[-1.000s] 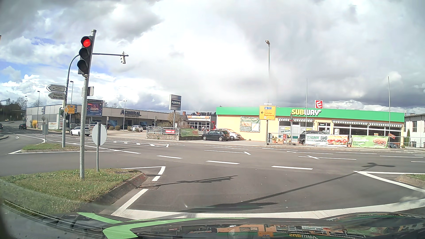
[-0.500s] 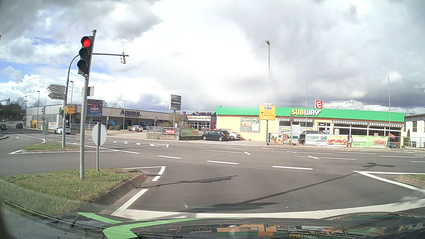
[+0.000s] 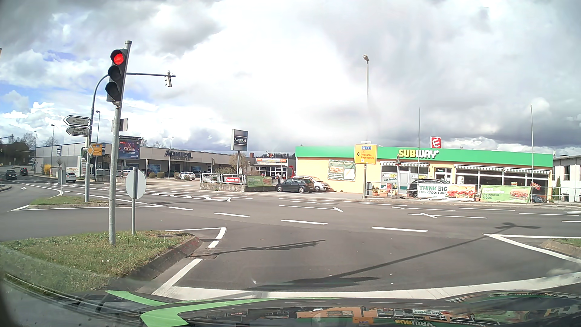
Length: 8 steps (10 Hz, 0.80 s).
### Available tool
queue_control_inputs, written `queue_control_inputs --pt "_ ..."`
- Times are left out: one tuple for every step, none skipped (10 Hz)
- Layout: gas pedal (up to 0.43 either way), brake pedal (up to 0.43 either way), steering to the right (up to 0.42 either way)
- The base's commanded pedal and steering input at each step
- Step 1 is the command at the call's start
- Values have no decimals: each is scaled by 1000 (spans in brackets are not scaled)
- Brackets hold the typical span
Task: Follow the waypoints while adhering to traffic rules and regulations
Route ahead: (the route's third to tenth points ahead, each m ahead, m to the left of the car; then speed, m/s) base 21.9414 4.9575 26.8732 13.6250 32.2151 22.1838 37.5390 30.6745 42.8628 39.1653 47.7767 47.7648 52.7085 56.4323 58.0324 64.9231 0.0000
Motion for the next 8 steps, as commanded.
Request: queue_control_inputs --pt "0 311 12" --pt "0 311 12" --pt "0 311 12" --pt "0 311 12" --pt "0 311 12" --pt "0 311 12" --pt "0 311 12" --pt "0 311 12"
